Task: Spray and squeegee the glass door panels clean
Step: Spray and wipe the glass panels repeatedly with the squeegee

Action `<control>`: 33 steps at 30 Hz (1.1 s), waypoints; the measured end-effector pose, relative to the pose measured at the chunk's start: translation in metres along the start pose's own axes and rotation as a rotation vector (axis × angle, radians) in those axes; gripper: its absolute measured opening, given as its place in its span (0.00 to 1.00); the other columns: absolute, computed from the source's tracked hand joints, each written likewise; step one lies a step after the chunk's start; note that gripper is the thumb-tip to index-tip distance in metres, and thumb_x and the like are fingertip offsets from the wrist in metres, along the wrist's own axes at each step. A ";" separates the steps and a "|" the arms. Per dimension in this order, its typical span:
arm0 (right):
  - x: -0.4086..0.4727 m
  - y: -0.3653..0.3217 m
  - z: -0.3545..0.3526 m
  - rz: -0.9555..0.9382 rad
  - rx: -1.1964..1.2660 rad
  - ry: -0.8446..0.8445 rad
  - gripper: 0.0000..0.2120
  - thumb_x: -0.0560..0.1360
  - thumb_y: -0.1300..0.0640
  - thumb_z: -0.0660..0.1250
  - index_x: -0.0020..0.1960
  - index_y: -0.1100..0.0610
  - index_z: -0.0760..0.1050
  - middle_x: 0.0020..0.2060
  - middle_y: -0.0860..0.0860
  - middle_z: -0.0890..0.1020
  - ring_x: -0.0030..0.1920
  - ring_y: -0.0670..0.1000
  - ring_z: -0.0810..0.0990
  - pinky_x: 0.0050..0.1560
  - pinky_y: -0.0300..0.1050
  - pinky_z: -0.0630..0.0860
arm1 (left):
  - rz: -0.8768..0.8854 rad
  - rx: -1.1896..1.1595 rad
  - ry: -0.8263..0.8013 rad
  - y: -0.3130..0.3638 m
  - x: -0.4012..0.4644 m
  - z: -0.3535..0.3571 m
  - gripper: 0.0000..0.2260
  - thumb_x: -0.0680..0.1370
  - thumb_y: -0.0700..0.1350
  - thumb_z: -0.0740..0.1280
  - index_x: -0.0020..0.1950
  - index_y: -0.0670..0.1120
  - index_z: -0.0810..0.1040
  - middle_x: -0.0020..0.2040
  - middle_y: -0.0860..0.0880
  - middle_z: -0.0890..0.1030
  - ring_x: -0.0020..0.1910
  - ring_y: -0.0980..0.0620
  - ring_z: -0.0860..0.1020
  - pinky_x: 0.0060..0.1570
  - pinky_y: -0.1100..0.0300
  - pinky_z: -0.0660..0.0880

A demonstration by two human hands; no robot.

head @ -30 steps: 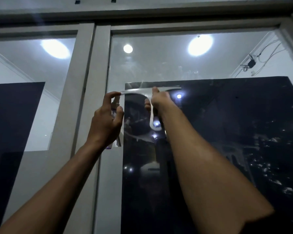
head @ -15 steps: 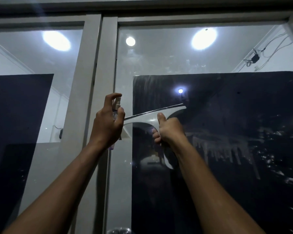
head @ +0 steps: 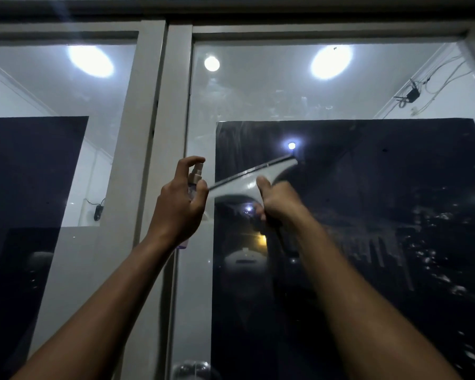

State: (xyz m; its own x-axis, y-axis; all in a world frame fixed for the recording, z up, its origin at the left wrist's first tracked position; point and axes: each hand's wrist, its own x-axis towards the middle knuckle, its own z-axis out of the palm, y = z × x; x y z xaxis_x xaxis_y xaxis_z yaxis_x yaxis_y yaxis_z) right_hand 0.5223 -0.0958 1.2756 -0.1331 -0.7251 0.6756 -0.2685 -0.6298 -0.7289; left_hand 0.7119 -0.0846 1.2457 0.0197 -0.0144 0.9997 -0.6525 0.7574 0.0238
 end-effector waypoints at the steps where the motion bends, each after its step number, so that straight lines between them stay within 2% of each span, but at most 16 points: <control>1: -0.016 0.016 -0.004 0.027 -0.014 -0.006 0.25 0.83 0.44 0.58 0.47 0.66 0.77 0.19 0.51 0.76 0.15 0.47 0.70 0.18 0.32 0.63 | -0.005 0.003 -0.006 0.000 -0.004 0.001 0.16 0.83 0.43 0.60 0.71 0.50 0.66 0.43 0.45 0.79 0.34 0.48 0.79 0.35 0.53 0.79; 4: -0.037 0.035 -0.007 0.057 -0.005 0.000 0.26 0.82 0.43 0.58 0.48 0.66 0.78 0.22 0.51 0.78 0.17 0.47 0.71 0.19 0.34 0.65 | -0.016 0.011 -0.012 0.001 -0.011 0.005 0.16 0.83 0.44 0.60 0.71 0.52 0.66 0.42 0.44 0.79 0.33 0.47 0.79 0.34 0.50 0.80; 6: -0.024 0.018 -0.007 0.009 -0.032 0.026 0.25 0.82 0.43 0.58 0.45 0.64 0.78 0.20 0.50 0.77 0.16 0.47 0.72 0.19 0.34 0.65 | -0.022 0.013 -0.019 0.002 -0.014 0.008 0.16 0.83 0.44 0.60 0.70 0.53 0.66 0.42 0.46 0.79 0.33 0.49 0.79 0.34 0.50 0.79; 8: 0.003 -0.010 -0.005 -0.049 -0.070 0.076 0.23 0.82 0.43 0.58 0.43 0.61 0.78 0.23 0.51 0.79 0.16 0.46 0.73 0.19 0.34 0.65 | -0.032 0.004 -0.028 0.003 -0.014 0.011 0.15 0.83 0.45 0.61 0.69 0.55 0.66 0.41 0.48 0.79 0.34 0.49 0.79 0.35 0.48 0.81; 11: 0.034 -0.043 -0.004 -0.092 -0.100 0.038 0.21 0.82 0.43 0.58 0.49 0.61 0.77 0.31 0.54 0.81 0.17 0.46 0.73 0.21 0.35 0.66 | -0.041 0.000 -0.025 0.008 -0.016 0.018 0.15 0.83 0.44 0.61 0.69 0.55 0.66 0.41 0.48 0.80 0.34 0.50 0.80 0.36 0.47 0.82; 13: 0.036 -0.042 -0.010 -0.121 -0.219 -0.013 0.22 0.82 0.43 0.59 0.48 0.61 0.77 0.32 0.54 0.82 0.23 0.49 0.76 0.25 0.38 0.68 | -0.049 -0.006 -0.031 0.011 -0.021 0.023 0.16 0.83 0.44 0.61 0.70 0.54 0.66 0.44 0.46 0.81 0.35 0.50 0.81 0.37 0.48 0.82; 16: 0.016 -0.007 -0.042 -0.181 -0.511 -0.061 0.25 0.81 0.39 0.58 0.39 0.59 0.77 0.30 0.52 0.81 0.29 0.52 0.78 0.30 0.41 0.70 | -0.067 -0.020 -0.061 0.014 -0.031 0.028 0.16 0.83 0.45 0.61 0.70 0.56 0.66 0.44 0.44 0.81 0.36 0.47 0.81 0.38 0.44 0.82; 19: 0.009 0.033 -0.093 -0.174 -0.802 -0.037 0.31 0.76 0.29 0.55 0.36 0.56 0.73 0.43 0.56 0.83 0.44 0.59 0.81 0.47 0.48 0.77 | -0.072 -0.017 -0.077 0.017 -0.039 0.033 0.17 0.83 0.46 0.61 0.71 0.55 0.66 0.45 0.45 0.81 0.36 0.48 0.81 0.36 0.48 0.80; 21: 0.014 0.038 -0.118 -0.167 -0.936 0.013 0.36 0.72 0.23 0.52 0.38 0.55 0.76 0.47 0.56 0.84 0.48 0.59 0.81 0.56 0.54 0.77 | -0.071 -0.015 -0.084 0.019 -0.042 0.036 0.17 0.83 0.46 0.61 0.72 0.54 0.66 0.46 0.46 0.81 0.37 0.49 0.81 0.35 0.53 0.79; 25: 0.033 0.010 -0.104 -0.308 -1.041 0.014 0.34 0.74 0.24 0.52 0.46 0.54 0.77 0.50 0.55 0.83 0.52 0.59 0.81 0.56 0.55 0.76 | -0.087 -0.012 -0.060 0.025 -0.043 0.048 0.16 0.83 0.45 0.60 0.71 0.54 0.66 0.43 0.47 0.80 0.35 0.51 0.79 0.33 0.56 0.75; 28: 0.045 -0.004 -0.086 -0.348 -1.110 -0.058 0.32 0.74 0.25 0.52 0.42 0.54 0.75 0.50 0.54 0.82 0.52 0.58 0.80 0.56 0.54 0.75 | -0.089 -0.043 -0.051 0.035 -0.045 0.065 0.16 0.83 0.46 0.60 0.71 0.53 0.66 0.39 0.51 0.78 0.32 0.54 0.77 0.32 0.60 0.70; 30: 0.048 0.004 -0.110 -0.341 -1.143 -0.077 0.33 0.74 0.25 0.52 0.40 0.54 0.75 0.47 0.53 0.82 0.50 0.57 0.80 0.56 0.54 0.75 | -0.091 -0.075 -0.053 0.041 -0.046 0.073 0.16 0.83 0.46 0.61 0.70 0.55 0.66 0.40 0.51 0.78 0.33 0.52 0.77 0.32 0.58 0.72; 33: 0.040 0.035 -0.174 -0.274 -1.135 -0.097 0.33 0.74 0.25 0.53 0.41 0.53 0.80 0.43 0.51 0.84 0.47 0.55 0.82 0.53 0.50 0.76 | -0.092 -0.094 -0.053 0.049 -0.049 0.084 0.15 0.83 0.47 0.61 0.69 0.57 0.67 0.41 0.49 0.79 0.34 0.49 0.79 0.33 0.51 0.77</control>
State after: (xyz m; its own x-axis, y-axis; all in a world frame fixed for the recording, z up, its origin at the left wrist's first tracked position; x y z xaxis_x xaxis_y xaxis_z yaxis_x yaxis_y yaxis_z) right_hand 0.3416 -0.0981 1.2960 0.1211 -0.6529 0.7477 -0.9810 -0.1938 -0.0103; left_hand 0.6158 -0.1014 1.1982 0.0347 -0.1190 0.9923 -0.5762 0.8089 0.1172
